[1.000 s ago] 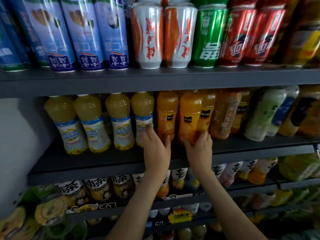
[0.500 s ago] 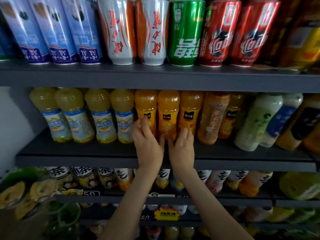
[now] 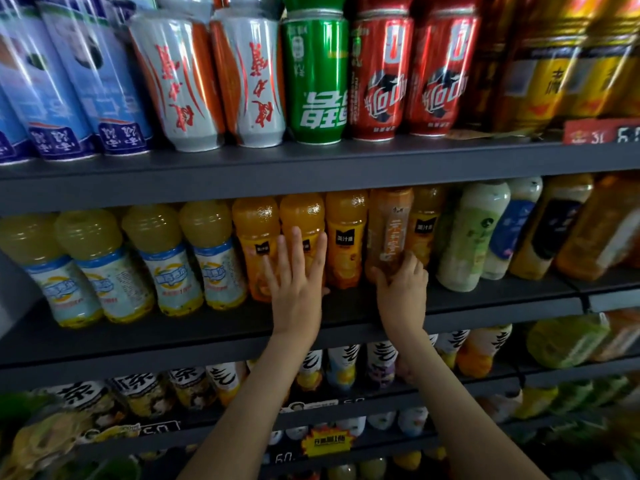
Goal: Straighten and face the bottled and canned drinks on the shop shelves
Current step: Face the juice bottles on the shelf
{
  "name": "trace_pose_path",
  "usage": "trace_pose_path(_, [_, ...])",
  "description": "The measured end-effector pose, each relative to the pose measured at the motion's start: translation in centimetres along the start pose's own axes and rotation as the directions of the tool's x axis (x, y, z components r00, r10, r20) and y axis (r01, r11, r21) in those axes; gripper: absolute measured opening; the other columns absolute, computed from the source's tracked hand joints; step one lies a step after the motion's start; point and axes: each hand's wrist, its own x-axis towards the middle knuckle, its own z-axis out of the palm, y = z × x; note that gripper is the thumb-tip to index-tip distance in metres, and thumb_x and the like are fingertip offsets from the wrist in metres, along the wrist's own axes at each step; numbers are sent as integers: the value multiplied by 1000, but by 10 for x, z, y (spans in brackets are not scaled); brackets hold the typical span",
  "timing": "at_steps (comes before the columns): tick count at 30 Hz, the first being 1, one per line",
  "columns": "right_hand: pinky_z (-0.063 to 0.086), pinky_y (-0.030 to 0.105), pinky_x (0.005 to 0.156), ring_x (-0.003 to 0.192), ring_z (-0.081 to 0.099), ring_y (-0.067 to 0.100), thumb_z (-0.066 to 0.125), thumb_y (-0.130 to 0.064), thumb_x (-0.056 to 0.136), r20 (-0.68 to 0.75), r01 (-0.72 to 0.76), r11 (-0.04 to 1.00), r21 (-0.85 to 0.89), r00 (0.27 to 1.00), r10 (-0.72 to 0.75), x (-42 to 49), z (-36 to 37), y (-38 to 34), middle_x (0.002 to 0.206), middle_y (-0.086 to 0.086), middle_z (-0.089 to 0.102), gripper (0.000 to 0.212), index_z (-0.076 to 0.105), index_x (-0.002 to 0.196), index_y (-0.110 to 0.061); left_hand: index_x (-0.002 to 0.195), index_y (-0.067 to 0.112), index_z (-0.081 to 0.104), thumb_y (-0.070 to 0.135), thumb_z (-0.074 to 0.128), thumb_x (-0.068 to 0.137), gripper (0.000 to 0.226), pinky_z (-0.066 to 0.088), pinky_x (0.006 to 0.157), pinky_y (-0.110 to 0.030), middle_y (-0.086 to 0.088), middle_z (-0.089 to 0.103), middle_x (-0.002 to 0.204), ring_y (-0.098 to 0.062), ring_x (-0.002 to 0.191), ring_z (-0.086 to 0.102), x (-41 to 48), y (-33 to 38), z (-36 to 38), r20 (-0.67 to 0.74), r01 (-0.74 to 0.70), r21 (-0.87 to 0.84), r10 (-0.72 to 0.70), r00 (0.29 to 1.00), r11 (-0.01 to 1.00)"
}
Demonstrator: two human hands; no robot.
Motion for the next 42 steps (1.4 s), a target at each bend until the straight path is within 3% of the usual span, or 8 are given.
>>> trace_pose_path(8, [33,36,99,120,40,33,67,-34,85,-29,-5,1000,13,1000,5,7,1,-4,128,18,48,66,39,133,1,151,22,9,26,83,68,112,2,107,-62,-15,-20,155,-36,142,-17,3,10,3,-85,2,-31,-4,996,1000])
trace_pose_path(12, [33,39,96,116,37,34,71,-36,81,-91,44,998,43,995,-40,18,-3,-17,125,21,44,78,35,140,1,150,19,16,24,83,69,105,8,107,-63,-21,0,155,-42,141,3,5,21,-1,-116,2,-39,-6,993,999])
trace_pose_path(17, [33,41,101,119,35,33,69,-36,82,-101,13,994,112,995,-2,24,-1,-20,128,20,41,77,32,142,-2,151,18,14,19,82,69,107,3,108,-61,-20,-4,155,-40,142,-5,9,38,-5,-107,42,-81,-50,993,996])
trace_pose_path(24, [34,22,85,119,48,27,74,-28,78,-3,-3,965,262,1000,4,24,-17,-13,127,14,48,74,36,135,-3,151,18,13,15,77,72,102,-2,108,-59,-19,-4,155,-38,142,-9,8,72,-5,-66,69,-147,-79,995,987])
trace_pose_path(31, [27,12,86,119,44,22,74,-24,77,-6,74,960,269,997,-75,19,-54,21,126,11,49,72,39,135,-3,151,18,9,18,72,77,97,-5,110,-56,-16,-4,157,-33,143,-13,10,105,-6,-24,99,-202,-106,994,974])
trace_pose_path(33, [29,14,89,119,44,20,74,-25,76,7,67,962,267,997,-71,22,-64,30,127,9,48,74,39,137,-4,150,15,14,18,66,81,86,-2,112,-54,-17,6,157,-32,144,-6,11,117,-7,-7,84,-252,-89,996,964])
trace_pose_path(37, [42,35,97,118,47,23,74,-33,75,38,56,960,273,997,-69,26,-81,45,129,7,48,78,38,139,-8,144,5,30,18,55,91,61,23,114,-52,-16,34,149,-30,141,23,14,137,-6,22,119,-394,-121,992,911])
trace_pose_path(42, [43,32,90,111,48,16,75,-32,75,29,55,944,326,997,-68,29,-93,56,117,-1,47,74,41,137,-11,136,3,43,23,56,94,49,43,96,-32,-15,52,132,-27,122,49,27,154,-10,95,257,-521,-244,965,814])
